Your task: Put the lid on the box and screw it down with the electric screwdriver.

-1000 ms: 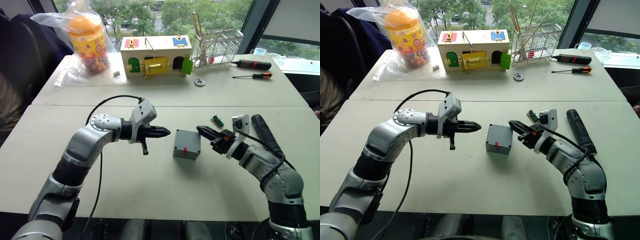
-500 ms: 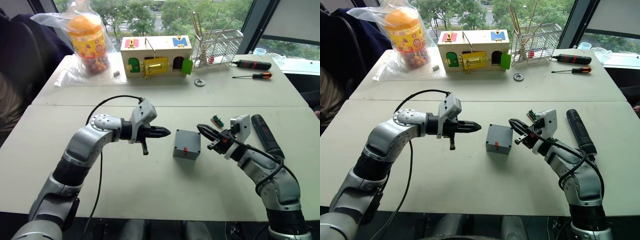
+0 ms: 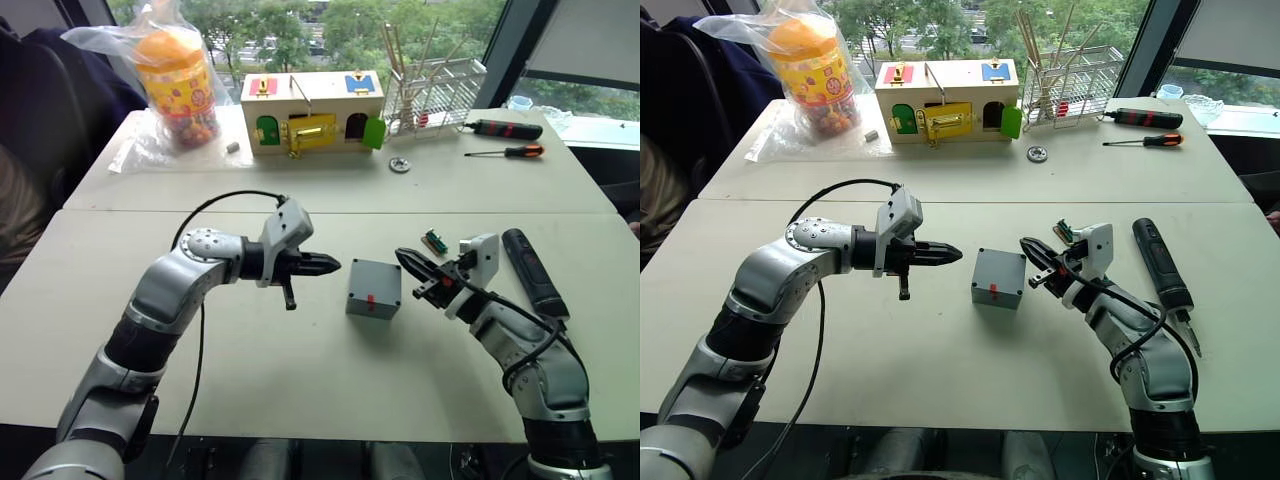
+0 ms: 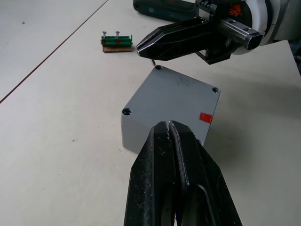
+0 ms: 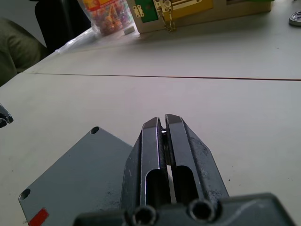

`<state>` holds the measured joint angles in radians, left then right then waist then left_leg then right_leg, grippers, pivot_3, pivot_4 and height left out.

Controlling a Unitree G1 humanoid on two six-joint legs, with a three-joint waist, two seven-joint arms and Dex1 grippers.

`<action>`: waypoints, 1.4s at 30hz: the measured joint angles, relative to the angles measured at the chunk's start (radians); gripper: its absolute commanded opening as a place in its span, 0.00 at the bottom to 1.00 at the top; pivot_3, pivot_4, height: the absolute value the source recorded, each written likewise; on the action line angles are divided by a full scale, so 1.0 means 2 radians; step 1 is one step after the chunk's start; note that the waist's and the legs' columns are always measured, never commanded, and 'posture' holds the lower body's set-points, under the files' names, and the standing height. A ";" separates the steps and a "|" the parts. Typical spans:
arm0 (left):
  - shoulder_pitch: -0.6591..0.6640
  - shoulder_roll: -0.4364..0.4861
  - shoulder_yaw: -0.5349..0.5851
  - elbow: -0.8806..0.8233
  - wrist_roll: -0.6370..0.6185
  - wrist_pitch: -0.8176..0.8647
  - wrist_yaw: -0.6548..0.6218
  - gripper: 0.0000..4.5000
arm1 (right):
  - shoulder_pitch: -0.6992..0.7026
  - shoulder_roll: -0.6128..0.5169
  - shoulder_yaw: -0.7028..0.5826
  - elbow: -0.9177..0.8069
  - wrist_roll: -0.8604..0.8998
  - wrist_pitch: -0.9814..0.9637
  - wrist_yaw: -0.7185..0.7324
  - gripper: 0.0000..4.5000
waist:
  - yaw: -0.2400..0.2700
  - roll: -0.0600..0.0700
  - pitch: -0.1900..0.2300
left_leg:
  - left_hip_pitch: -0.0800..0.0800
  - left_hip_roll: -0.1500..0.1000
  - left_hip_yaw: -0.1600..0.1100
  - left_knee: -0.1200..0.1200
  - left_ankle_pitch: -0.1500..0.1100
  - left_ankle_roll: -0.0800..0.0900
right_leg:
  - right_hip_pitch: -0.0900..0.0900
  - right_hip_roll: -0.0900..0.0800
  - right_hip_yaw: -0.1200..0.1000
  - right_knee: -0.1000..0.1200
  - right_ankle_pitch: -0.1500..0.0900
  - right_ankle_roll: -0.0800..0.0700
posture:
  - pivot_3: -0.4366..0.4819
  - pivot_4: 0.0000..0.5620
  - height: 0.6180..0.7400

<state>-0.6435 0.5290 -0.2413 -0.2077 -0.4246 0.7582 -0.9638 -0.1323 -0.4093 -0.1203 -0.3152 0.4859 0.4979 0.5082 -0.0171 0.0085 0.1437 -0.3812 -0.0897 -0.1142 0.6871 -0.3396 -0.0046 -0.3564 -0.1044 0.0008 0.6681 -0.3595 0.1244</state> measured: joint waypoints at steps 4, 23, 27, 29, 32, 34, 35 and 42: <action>-0.002 0.000 0.000 0.000 0.000 0.000 0.000 0.00 | 0.004 0.000 0.000 -0.007 0.001 0.002 -0.001 0.01 | 0.000 0.000 0.000 | 0.000 0.000 0.000 0.000 0.000 0.000 | 0.000 0.000 0.000 0.000 0.000 0.000 | 0.48 0.27 1.00; -0.009 0.002 -0.006 0.005 0.001 -0.001 -0.004 0.00 | 0.003 0.005 -0.003 -0.022 0.007 0.011 -0.019 0.01 | 0.000 0.000 0.000 | 0.000 0.000 0.000 0.000 0.000 0.000 | 0.000 0.000 0.000 0.000 0.000 0.000 | 0.48 0.27 1.00; -0.009 -0.001 -0.010 0.006 0.001 -0.002 -0.005 0.00 | 0.003 0.006 -0.004 -0.042 0.018 0.022 -0.030 0.01 | 0.000 0.000 0.000 | 0.000 0.000 0.000 0.000 0.000 0.000 | 0.000 0.000 0.000 0.000 0.000 0.000 | 0.48 0.27 1.00; -0.009 -0.002 -0.010 0.008 0.001 -0.003 -0.006 0.00 | 0.003 0.006 -0.004 -0.046 0.022 0.029 -0.035 0.01 | 0.000 0.000 0.000 | 0.000 0.000 0.000 0.000 0.000 0.000 | 0.000 0.000 0.000 0.000 0.000 0.000 | 0.48 0.27 1.00; -0.009 -0.003 -0.010 0.014 0.001 -0.005 -0.007 0.00 | 0.003 0.006 -0.004 -0.049 0.025 0.032 -0.036 0.01 | 0.000 0.000 0.000 | 0.000 0.000 0.000 0.000 0.000 0.000 | 0.000 0.000 0.000 0.000 0.000 0.000 | 0.48 0.27 1.00; -0.009 -0.003 -0.010 0.016 0.002 -0.005 -0.007 0.00 | 0.003 0.007 -0.004 -0.049 0.025 0.032 -0.037 0.01 | 0.000 0.000 0.000 | 0.000 0.000 0.000 0.000 0.000 0.000 | 0.000 0.000 0.000 0.000 0.000 0.000 | 0.48 0.27 1.00; -0.009 -0.004 -0.010 0.016 0.002 -0.006 -0.008 0.00 | 0.003 0.008 -0.003 -0.049 0.025 0.032 -0.037 0.01 | 0.000 0.000 0.000 | 0.000 0.000 0.000 0.000 0.000 0.000 | 0.000 0.000 0.000 0.000 0.000 0.000 | 0.48 0.27 1.00; -0.009 -0.004 -0.010 0.018 0.005 -0.011 -0.008 0.00 | 0.009 0.009 -0.001 -0.049 0.023 0.029 -0.035 0.01 | 0.000 0.000 0.000 | 0.000 0.000 0.000 0.000 0.000 0.000 | 0.000 0.000 0.000 0.000 0.000 0.000 | 0.48 0.27 1.00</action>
<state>-0.6607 0.5202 -0.2617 -0.1709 -0.4142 0.7364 -0.9804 -0.1149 -0.3919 -0.1227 -0.4122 0.5315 0.5551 0.4390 -0.0175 0.0085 0.1437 -0.3812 -0.0897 -0.1142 0.6871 -0.3396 -0.0046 -0.3565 -0.1044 0.0008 0.6683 -0.3595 0.1244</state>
